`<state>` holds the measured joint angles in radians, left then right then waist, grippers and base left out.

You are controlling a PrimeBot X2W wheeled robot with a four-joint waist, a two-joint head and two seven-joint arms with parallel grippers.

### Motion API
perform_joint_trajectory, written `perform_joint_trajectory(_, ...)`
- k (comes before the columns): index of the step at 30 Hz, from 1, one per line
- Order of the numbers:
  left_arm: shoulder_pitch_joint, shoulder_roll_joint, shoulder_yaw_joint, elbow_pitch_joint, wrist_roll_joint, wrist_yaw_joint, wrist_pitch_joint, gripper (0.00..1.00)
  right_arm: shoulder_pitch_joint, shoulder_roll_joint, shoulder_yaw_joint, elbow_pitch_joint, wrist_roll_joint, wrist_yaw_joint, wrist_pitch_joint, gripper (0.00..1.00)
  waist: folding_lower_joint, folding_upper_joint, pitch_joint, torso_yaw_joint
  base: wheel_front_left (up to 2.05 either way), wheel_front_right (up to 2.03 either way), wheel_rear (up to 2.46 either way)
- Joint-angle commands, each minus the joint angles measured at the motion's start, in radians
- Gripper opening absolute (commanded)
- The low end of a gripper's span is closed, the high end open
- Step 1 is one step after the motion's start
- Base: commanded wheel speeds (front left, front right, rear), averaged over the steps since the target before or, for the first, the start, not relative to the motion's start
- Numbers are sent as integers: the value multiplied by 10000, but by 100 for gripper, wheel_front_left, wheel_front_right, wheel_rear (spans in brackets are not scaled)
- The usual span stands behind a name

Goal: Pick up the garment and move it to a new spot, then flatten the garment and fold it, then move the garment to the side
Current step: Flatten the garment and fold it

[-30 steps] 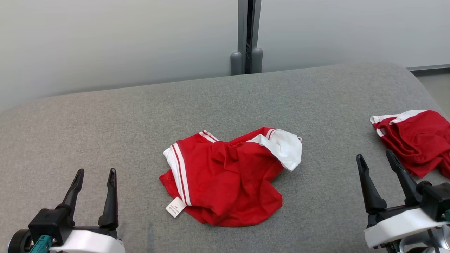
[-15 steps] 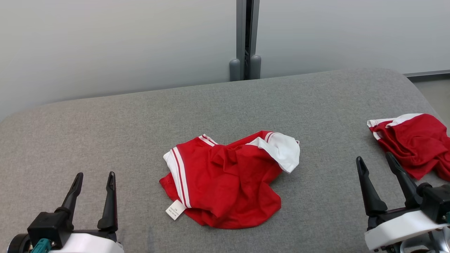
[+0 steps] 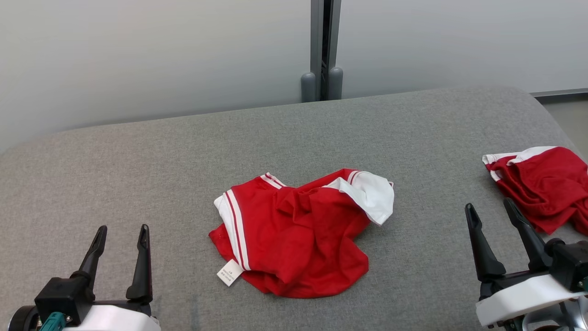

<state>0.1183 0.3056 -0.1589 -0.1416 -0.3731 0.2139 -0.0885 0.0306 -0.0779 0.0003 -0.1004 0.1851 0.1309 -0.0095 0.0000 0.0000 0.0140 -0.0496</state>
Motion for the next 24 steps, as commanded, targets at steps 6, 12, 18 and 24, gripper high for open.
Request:
perform_joint_trajectory(6,-126,59,-13,40,-79,79,-32,100,-26,-16,-36,27,62,-3,-42,100,0,0,3,18,0,0,0)
perform_joint_trajectory(12,-164,69,-56,15,-76,95,-28,100,-97,-13,-40,24,68,-3,-47,100,0,0,38,55,0,0,0)
perform_joint_trajectory(18,-269,62,-89,3,-89,132,-49,100,-220,-58,206,67,29,-3,39,100,0,0,128,160,0,0,0)
perform_joint_trajectory(24,-552,9,-153,9,-121,52,-133,100,-782,-388,1333,641,-37,-3,141,100,0,0,531,395,0,0,0)
